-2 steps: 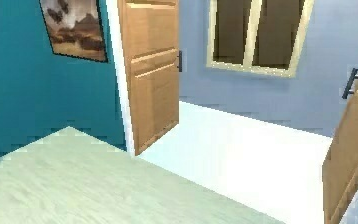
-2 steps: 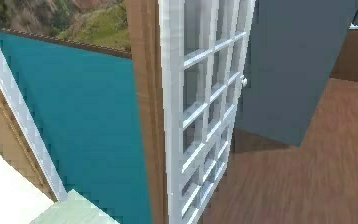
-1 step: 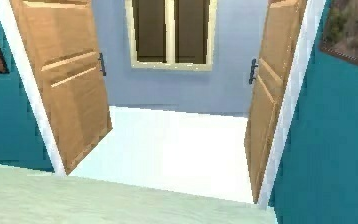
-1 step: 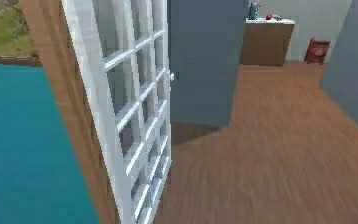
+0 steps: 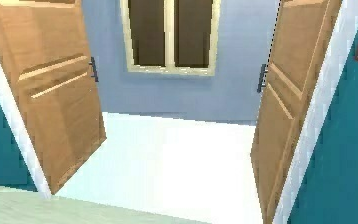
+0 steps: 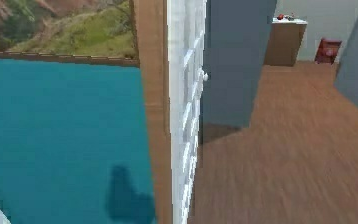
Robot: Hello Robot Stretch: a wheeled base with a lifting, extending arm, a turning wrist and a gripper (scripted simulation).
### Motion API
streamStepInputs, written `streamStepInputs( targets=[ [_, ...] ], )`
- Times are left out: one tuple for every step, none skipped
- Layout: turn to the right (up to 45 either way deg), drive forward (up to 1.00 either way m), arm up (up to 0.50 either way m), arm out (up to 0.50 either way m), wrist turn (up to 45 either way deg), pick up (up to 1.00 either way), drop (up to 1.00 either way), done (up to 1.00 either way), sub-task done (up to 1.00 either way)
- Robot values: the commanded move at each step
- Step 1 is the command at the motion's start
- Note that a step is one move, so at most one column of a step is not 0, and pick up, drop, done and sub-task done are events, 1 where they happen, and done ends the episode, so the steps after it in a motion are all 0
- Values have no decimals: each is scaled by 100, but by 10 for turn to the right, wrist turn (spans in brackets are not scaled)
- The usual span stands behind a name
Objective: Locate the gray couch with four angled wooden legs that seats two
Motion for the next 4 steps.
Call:
streamStepInputs(
  targets=[
    [150,0,0,0,0,0,0,0,0],
    [0,100,0,0,0,0,0,0,0],
    [0,80,0,0,0,0,0,0,0],
    [180,0,0,0,0,0,0,0,0]
  ],
)
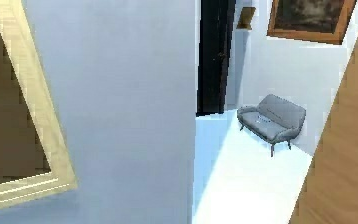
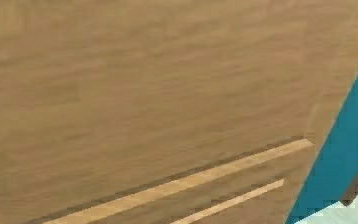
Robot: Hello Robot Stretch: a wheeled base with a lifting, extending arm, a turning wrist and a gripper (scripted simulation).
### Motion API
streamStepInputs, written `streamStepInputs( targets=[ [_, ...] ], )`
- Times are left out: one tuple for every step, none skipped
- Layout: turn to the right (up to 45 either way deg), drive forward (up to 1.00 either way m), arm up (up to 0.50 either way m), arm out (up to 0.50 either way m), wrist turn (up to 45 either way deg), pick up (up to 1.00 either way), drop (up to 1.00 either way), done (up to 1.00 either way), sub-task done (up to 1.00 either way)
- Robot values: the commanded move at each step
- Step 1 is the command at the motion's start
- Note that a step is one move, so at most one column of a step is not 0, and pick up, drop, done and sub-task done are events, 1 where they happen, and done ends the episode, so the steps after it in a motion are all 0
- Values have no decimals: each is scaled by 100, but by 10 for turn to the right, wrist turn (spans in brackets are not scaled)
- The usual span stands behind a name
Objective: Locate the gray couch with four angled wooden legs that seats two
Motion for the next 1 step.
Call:
streamStepInputs(
  targets=[
    [0,60,0,0,0,0,0,0,0]
  ],
)
